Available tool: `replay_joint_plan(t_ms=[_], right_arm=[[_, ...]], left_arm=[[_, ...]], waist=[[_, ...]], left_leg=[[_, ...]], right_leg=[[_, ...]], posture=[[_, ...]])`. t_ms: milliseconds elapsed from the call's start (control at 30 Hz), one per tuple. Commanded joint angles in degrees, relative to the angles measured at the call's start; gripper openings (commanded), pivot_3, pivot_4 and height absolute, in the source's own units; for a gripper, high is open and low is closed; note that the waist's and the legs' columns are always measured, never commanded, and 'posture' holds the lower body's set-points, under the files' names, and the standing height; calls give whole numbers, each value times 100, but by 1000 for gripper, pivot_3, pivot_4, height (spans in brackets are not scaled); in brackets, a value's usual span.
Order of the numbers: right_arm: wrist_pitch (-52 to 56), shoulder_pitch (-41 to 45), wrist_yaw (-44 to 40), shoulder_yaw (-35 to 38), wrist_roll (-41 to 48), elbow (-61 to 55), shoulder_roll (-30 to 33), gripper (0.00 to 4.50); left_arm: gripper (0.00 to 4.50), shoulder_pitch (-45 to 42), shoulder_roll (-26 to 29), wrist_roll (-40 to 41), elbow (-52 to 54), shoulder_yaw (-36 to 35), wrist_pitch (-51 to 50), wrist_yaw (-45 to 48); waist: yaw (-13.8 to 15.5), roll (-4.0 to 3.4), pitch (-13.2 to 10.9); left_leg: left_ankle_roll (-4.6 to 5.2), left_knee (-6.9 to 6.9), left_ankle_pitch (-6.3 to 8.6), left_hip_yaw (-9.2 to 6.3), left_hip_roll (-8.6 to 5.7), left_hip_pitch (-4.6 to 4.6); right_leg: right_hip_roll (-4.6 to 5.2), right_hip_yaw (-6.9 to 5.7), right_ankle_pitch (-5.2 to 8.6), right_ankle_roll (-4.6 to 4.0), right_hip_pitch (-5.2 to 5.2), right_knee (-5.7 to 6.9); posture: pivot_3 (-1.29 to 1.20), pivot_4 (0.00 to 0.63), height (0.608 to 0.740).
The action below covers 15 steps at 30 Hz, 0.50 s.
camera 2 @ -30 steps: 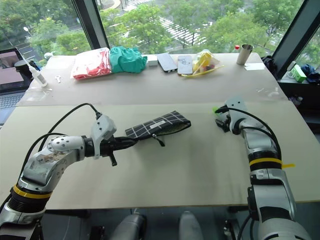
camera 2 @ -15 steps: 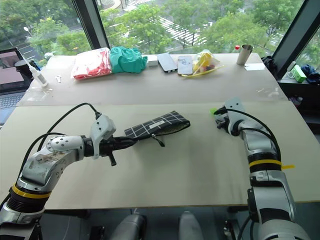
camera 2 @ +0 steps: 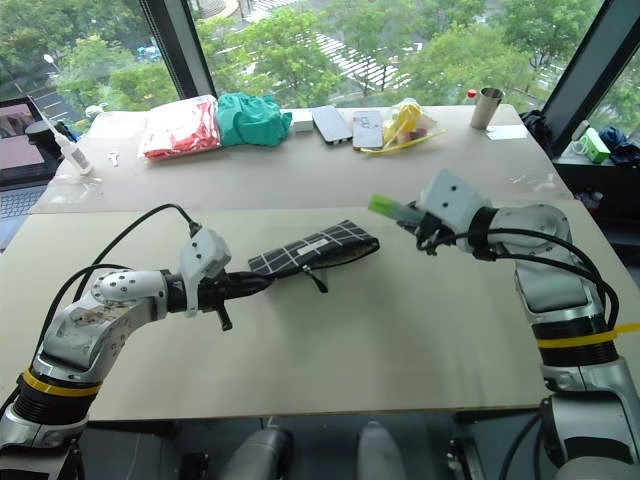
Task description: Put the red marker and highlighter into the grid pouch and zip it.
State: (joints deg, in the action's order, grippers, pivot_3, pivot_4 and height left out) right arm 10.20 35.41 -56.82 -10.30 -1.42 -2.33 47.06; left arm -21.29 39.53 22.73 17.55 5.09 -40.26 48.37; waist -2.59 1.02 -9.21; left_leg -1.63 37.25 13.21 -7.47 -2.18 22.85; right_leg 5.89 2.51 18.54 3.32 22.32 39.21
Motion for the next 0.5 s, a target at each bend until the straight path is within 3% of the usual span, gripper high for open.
replay_joint_plan(t_ms=[33,300,500], right_arm=[[-253,209,39,-148,-318,-406,-15,1036],[-649,135,184,-420,-1006,-229,39,1036],[-658,-66,-237,23,-466,-352,354,1036]], left_arm=[[0,-91,27,50,141,-102,50,26],[0,-67,15,53,182,-95,44,11],[0,-35,37,66,217,-123,20,1]], waist=[[0,0,0],[16,0,0],[31,0,0]], left_leg=[[0,0,0,0,0,1],[-1,-1,0,-1,-1,2],[-1,0,0,0,-2,3]], right_leg=[[0,1,0,0,3,1],[0,0,0,0,3,1],[3,0,0,0,2,-2]], posture=[[0,150,740],[0,150,740],[0,150,740]])
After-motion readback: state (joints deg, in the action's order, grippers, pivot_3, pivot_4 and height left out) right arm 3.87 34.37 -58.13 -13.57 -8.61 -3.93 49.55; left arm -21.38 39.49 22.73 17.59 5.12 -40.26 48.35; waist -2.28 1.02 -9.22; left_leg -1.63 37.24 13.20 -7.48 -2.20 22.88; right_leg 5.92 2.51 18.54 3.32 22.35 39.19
